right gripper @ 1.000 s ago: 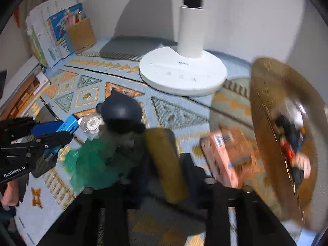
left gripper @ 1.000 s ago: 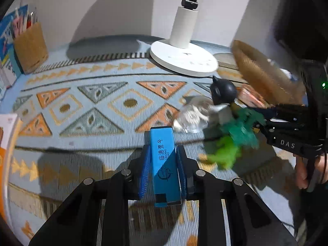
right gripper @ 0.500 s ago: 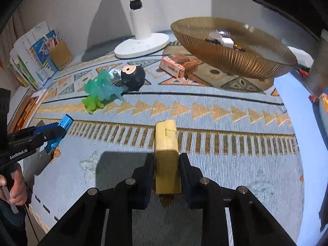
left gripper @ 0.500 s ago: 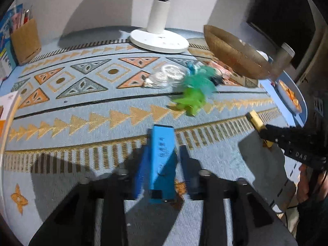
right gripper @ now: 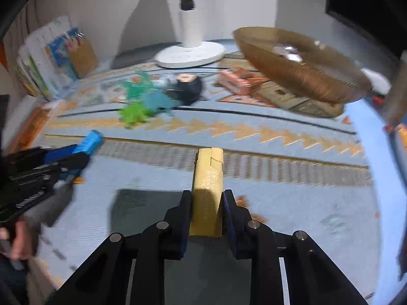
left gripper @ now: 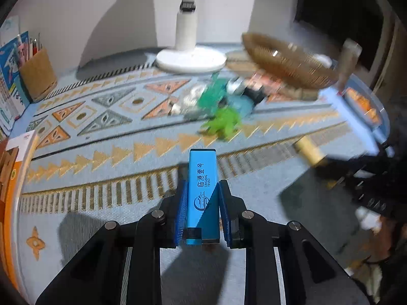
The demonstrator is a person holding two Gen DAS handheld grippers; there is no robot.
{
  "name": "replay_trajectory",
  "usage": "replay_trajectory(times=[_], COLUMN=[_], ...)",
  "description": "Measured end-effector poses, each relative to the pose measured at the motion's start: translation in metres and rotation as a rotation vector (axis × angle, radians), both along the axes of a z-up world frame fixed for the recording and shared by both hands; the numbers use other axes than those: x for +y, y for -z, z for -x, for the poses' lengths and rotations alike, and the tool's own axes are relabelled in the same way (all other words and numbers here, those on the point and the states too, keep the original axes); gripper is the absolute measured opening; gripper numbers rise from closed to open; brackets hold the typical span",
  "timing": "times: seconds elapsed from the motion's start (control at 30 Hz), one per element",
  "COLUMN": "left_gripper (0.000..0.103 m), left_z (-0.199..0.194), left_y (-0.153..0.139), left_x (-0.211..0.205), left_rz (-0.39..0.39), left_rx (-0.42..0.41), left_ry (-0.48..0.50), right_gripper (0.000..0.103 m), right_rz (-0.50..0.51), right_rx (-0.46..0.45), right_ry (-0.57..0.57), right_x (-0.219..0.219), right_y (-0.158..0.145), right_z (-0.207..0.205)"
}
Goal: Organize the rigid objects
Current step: 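Lift and carry the blue box and yellow sponge over the amber bowl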
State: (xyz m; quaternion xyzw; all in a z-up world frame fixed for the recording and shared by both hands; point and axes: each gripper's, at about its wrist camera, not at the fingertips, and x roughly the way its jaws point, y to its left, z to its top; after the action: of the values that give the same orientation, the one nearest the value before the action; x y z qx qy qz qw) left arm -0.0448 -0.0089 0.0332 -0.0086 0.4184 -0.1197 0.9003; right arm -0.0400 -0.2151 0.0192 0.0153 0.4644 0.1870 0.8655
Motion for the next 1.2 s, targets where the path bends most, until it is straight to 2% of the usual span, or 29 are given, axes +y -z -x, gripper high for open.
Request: replay_trajectory(times=[0.13, 0.2, 0.27, 0.37, 0.43, 0.47, 0.5, 0.57, 0.7, 0.77, 0.87, 0.97, 1.03, 1.07, 1.1, 1.2], left_gripper=[0.021, 0.021, 0.021, 0.021, 0.021, 0.021, 0.021, 0.021, 0.021, 0.021, 0.021, 0.021, 0.021, 0.021, 0.021, 0.021], left_z=[0.007, 0.006, 0.004, -0.002, -0.005, -0.005, -0.005, -0.006, -0.006, -0.005, -0.004, -0.004, -0.003, -0.003, -0.003, -0.006], left_y=[-0.029, -0.040, -0.051, -0.060, -0.060, -0.058, -0.056, -0.050, -0.039, -0.037, -0.033, -0.030, -0.030, -0.030, -0.031, -0.037], left_x=[0.001, 0.001, 0.002, 0.002, 0.002, 0.003, 0.004, 0.006, 0.010, 0.010, 0.010, 0.010, 0.010, 0.010, 0.010, 0.009], left_rz=[0.060, 0.100, 0.133, 0.120, 0.114, 0.113, 0.115, 0.119, 0.135, 0.135, 0.137, 0.146, 0.146, 0.144, 0.142, 0.138], left_rx=[-0.065, -0.084, -0.107, -0.131, -0.132, -0.128, -0.121, -0.103, -0.076, -0.070, -0.059, -0.054, -0.054, -0.056, -0.058, -0.068], left_ry=[0.032, 0.058, 0.073, 0.062, 0.051, 0.049, 0.050, 0.046, 0.039, 0.041, 0.045, 0.042, 0.042, 0.043, 0.043, 0.042], right_gripper=[0.022, 0.010, 0.010, 0.010, 0.015, 0.024, 0.037, 0.056, 0.057, 0.057, 0.058, 0.058, 0.047, 0.034, 0.026, 0.025], right_rz=[-0.202, -0.243, -0.262, -0.144, -0.137, -0.132, -0.097, -0.012, 0.029, 0.115, 0.162, 0.161, 0.214, 0.212, 0.215, 0.242], right_rx=[0.043, 0.036, 0.012, -0.042, 0.003, 0.045, 0.066, 0.047, 0.071, 0.052, 0.046, 0.064, 0.011, 0.003, 0.001, -0.035], right_ry=[-0.032, -0.038, -0.031, -0.006, -0.039, -0.073, -0.089, -0.104, -0.173, -0.215, -0.278, -0.258, -0.248, -0.254, -0.256, -0.252], right_x=[0.000, -0.001, -0.003, -0.005, -0.010, -0.010, -0.011, -0.010, -0.007, 0.000, 0.006, 0.013, 0.023, 0.026, 0.029, 0.041], right_y=[-0.013, -0.022, -0.034, -0.042, -0.034, -0.028, -0.024, -0.020, -0.007, -0.003, -0.004, 0.002, 0.002, 0.001, -0.002, -0.003], right_z=[-0.002, -0.002, -0.001, -0.003, -0.006, -0.005, -0.003, 0.006, 0.020, 0.028, 0.035, 0.028, 0.028, 0.029, 0.032, 0.040])
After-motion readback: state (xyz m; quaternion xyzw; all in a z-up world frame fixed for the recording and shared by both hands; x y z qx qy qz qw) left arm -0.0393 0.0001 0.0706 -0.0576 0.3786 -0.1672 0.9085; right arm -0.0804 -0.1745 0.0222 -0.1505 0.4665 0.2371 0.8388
